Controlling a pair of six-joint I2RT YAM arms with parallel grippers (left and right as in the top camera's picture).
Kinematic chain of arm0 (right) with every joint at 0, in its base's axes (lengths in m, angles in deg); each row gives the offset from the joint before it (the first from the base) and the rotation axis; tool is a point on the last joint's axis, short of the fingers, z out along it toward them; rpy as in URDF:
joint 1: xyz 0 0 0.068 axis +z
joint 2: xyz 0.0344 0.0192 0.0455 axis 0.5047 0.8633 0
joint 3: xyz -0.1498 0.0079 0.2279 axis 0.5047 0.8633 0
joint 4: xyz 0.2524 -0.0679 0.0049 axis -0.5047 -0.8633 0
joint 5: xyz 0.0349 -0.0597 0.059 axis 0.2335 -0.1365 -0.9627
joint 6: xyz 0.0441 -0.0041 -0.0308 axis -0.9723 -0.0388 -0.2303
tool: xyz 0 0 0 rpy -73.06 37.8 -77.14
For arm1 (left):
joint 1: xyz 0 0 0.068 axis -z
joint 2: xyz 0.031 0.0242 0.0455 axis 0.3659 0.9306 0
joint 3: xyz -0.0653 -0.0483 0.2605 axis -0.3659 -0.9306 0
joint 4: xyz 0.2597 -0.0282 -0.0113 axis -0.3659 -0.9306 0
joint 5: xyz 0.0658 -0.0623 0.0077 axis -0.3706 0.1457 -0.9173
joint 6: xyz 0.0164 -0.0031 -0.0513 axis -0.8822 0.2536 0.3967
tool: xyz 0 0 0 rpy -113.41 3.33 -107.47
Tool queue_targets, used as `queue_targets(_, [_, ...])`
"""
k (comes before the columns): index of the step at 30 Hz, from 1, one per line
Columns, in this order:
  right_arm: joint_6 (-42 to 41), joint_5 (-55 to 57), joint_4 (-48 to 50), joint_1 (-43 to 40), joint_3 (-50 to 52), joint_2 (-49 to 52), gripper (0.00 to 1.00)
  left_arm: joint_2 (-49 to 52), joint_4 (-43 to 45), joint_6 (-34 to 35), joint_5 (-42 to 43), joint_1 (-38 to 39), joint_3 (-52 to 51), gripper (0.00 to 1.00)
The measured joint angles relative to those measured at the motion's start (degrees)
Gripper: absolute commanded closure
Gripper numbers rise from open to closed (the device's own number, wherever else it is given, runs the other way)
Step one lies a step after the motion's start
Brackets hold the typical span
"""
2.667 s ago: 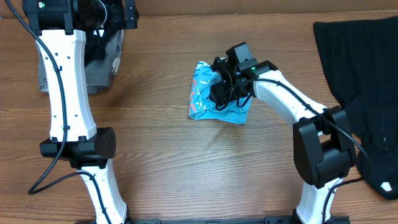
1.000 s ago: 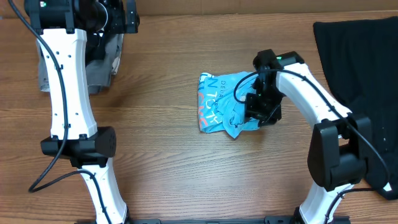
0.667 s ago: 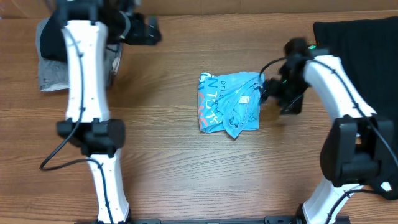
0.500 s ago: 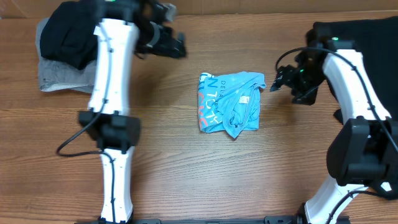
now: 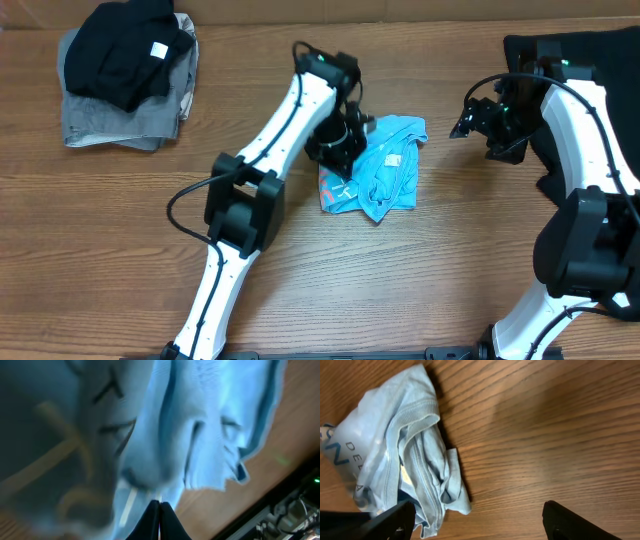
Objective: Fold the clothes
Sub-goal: 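Grasp the folded blue shirt bundle with the left gripper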
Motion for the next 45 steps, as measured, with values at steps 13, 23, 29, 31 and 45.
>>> queue_targets(13, [0.0,-0.02,0.07,-0.13,0.0,0.0,0.15,-1.92,13.33,6.03,-15.37,0.11,-12.66,0.94])
queue_targets(23, [0.04,-0.02,0.44,-0.13,0.0,0.0,0.14,-3.08,25.79,6.36,-37.79,-7.08,-12.96,0.37])
queue_targets(29, [0.0,-0.02,0.92,-0.13,0.0,0.0,0.14,-0.94,24.72,1.81,-44.76,-10.1,-7.3,0.34])
queue_targets(31, [0.02,-0.04,1.09,-0.13,0.0,0.0,0.14,0.31,20.7,0.39,-44.65,-10.1,-1.86,0.31])
queue_targets(45, [1.11,-0.04,1.2,-0.11,0.0,0.0,0.14,0.07,10.56,-16.5,-22.49,-4.7,12.33,0.04])
